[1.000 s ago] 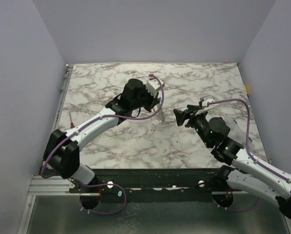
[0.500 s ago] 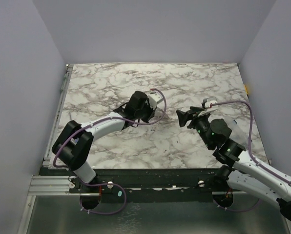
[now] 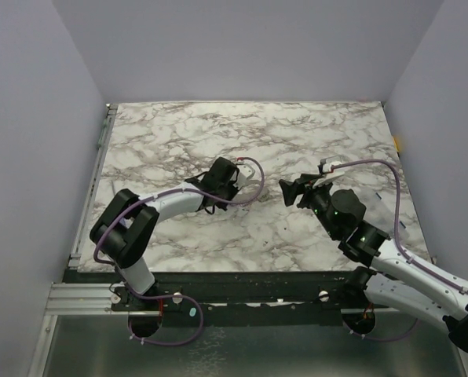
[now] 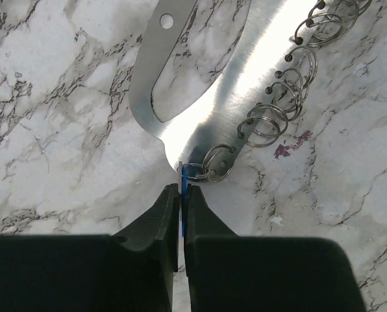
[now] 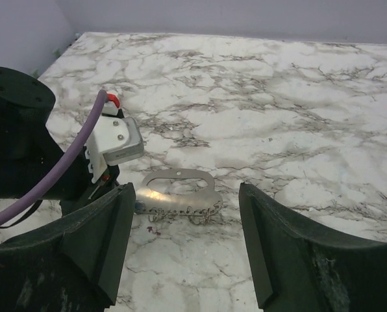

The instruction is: Put the keys on the keyring

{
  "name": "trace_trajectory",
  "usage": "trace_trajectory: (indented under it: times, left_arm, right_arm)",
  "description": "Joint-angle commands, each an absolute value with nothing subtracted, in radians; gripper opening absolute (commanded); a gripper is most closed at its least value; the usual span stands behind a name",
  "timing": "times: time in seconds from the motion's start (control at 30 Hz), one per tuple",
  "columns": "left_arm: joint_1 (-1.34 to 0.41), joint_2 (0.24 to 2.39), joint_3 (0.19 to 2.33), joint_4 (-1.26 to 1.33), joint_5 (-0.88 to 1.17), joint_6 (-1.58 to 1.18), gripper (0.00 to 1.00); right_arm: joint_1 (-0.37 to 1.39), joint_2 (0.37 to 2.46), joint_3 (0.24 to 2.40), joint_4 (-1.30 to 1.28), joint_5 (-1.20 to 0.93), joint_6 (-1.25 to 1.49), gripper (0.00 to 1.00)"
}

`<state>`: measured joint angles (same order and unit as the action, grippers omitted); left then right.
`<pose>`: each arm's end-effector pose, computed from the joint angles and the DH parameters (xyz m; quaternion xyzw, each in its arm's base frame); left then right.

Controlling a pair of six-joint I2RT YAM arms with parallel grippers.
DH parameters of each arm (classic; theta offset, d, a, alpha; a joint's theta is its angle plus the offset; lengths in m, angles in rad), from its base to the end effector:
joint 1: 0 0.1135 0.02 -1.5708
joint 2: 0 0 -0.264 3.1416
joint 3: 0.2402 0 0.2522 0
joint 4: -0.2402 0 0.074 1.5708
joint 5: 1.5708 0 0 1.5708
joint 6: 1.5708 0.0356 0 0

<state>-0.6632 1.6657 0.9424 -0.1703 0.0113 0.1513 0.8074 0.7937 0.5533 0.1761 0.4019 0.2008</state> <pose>0.2653 -0.2078 0.1737 0.3753 0.8653 -0.0893 0.3200 0.1439 0.1303 0.2948 -0.0832 0.7229 0.1963 0.6572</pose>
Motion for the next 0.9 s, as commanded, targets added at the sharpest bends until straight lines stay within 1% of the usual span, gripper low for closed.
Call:
trace_trajectory:
  times: [0.0,0.03,0.1,0.17,0.2,0.23,0.27,0.43,0.5,0.53,0.6,0.73,0.8,0.87]
  left_arm:
    - [-0.655,1.705,0.971,-0.266,-0.09,0.198,0.1]
    - [-0.654,1.71,0.978,-0.283,-0.1,0.202,0.13]
    - [-0.648,1.719,0.99,-0.323,-0.114,0.202,0.27]
    - [-0.639,1.707,0.992,-0.358,-0.142,0.198,0.5]
    - [-0.636,1.694,0.99,-0.377,-0.147,0.201,0.63]
    - [-0.633,1.677,0.989,-0.389,-0.155,0.2,0.9]
    - [-0.629,1.657,0.985,-0.397,-0.166,0.199,0.98]
    - [-0.58,1.51,0.969,-0.391,-0.173,0.178,0.99]
    - [-0.563,1.449,0.955,-0.354,-0.2,0.142,0.99]
    - [-0.554,1.421,0.943,-0.33,-0.214,0.117,0.99]
    - [-0.536,1.366,0.903,-0.272,-0.252,0.062,0.99]
    - [-0.519,1.299,0.843,-0.22,-0.325,-0.077,0.99]
    - [-0.516,1.275,0.835,-0.218,-0.383,-0.134,0.99]
    - [-0.513,1.241,0.819,-0.196,-0.414,-0.148,0.99]
  right_arm:
    - [0.804,0.796,0.552,0.163,0.392,0.216,0.74]
    - [0.804,0.798,0.552,0.163,0.393,0.217,0.74]
    - [0.804,0.801,0.553,0.157,0.394,0.218,0.74]
    - [0.804,0.805,0.561,0.144,0.403,0.226,0.78]
    - [0.804,0.806,0.565,0.137,0.407,0.228,0.78]
    - [0.803,0.809,0.57,0.13,0.411,0.23,0.79]
    - [0.804,0.81,0.577,0.127,0.419,0.235,0.8]
    - [0.804,0.821,0.652,0.147,0.399,0.279,0.86]
    - [0.804,0.834,0.715,0.168,0.412,0.335,0.9]
    - [0.804,0.85,0.755,0.156,0.445,0.392,0.94]
    - [0.803,0.906,0.893,0.053,0.541,0.511,0.97]
    - [0.802,1.09,1.191,-0.303,0.651,0.719,0.97]
    - [0.802,1.166,1.274,-0.366,0.642,0.733,0.97]
    - [0.803,1.209,1.32,-0.376,0.623,0.753,0.97]
